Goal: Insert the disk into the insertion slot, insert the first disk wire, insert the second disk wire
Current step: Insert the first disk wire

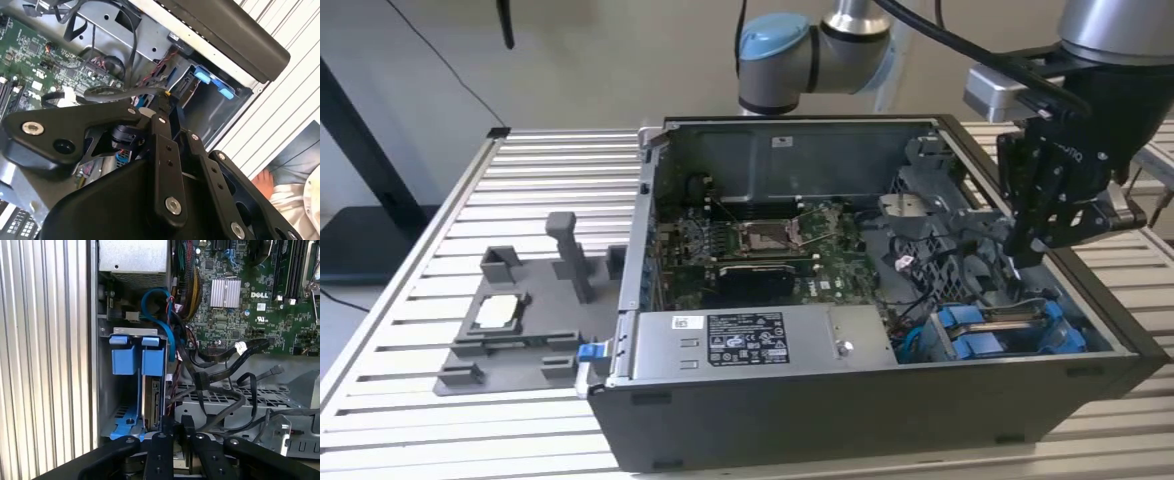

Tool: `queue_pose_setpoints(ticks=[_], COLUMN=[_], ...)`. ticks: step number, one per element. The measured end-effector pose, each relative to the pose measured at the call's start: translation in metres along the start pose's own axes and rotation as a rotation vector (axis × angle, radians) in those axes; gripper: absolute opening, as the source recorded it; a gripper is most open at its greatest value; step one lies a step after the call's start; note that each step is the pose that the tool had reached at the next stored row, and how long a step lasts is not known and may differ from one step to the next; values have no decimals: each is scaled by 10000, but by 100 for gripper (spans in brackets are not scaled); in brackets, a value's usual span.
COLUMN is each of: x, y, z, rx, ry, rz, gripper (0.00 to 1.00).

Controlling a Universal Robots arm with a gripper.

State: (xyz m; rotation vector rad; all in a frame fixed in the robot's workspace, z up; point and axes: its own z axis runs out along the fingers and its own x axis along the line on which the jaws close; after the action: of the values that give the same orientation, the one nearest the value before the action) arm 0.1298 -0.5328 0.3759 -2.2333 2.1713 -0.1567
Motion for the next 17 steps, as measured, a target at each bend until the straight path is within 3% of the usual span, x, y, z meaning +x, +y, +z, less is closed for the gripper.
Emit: queue_pose_setpoints(ticks=[4, 7, 13, 17], x=[19, 37, 78, 98], y=[-23, -38, -67, -69], z=[32, 61, 126, 171], rx=[-208, -324, -504, -580], ry=[-4, -6, -10, -5], rz=[8, 17, 43, 123], gripper=[20, 20, 20, 20])
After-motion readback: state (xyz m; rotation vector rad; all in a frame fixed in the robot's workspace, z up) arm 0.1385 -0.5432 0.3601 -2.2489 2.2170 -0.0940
